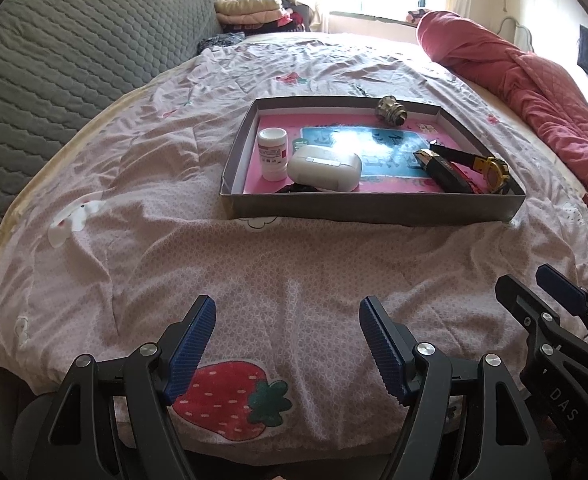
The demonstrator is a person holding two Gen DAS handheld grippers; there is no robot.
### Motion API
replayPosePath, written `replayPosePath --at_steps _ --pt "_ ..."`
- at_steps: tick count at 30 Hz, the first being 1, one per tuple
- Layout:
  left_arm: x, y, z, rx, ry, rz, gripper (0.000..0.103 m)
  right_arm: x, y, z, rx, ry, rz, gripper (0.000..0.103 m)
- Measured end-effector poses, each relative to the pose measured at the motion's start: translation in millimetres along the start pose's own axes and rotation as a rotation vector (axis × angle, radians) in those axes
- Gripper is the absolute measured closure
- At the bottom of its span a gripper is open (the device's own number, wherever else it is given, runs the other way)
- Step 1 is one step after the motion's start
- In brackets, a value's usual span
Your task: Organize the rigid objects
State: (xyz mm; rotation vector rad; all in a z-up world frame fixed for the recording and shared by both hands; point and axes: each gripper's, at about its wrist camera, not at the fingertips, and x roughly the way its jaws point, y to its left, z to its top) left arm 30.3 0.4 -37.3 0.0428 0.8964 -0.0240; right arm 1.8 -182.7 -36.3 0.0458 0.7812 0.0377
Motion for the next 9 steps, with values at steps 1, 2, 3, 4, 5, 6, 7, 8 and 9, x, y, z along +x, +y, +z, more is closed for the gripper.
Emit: replayPosePath --at_steps 1,2,3,4,5,6,7,8,9 --pt "0.7 0.0 -0.1 0.0 0.002 0.0 0.027 0.5 0.1 0.1 -0.001 0.001 0.001 0.047" --pt "1.3 -0.3 0.1 0.0 0.003 -0.001 0.027 0.9 0.1 0.1 -0.001 0.001 0.002 0.047" --pt "1.9 -0.1 -0.1 -0.001 0.005 -0.002 0.027 0.9 -0.5 -0.1 -0.003 0.001 0.0 0.047" --pt "2.6 -0.2 -0.1 -0.001 0.007 -0.003 0.027 1.1 0.0 0.0 -0.006 0.002 -0.003 0.047" --pt "3.3 -0.4 -0.2 -0.001 0.008 -0.003 0.027 1.4 0.3 -0.2 -0.008 0.003 -0.004 0.047" --pt "3.7 -0.4 -0.4 0.0 0.009 -0.005 0.027 1.3 0.5 -0.3 -0.009 0.003 -0.003 0.047" --pt "4.1 -0.4 -0.5 0.001 0.008 -0.008 0.027 1.3 0.5 -0.4 -0.009 0.002 -0.001 0.047" --pt "4.3 -0.4 -0.2 0.002 0.006 -0.009 0.027 1.3 0.4 -0.4 -0.01 0.003 0.0 0.047" --pt "4.6 -0.5 -0.1 0.003 0.005 -0.008 0.027 1.1 0.1 -0.1 -0.01 0.002 0.001 0.047"
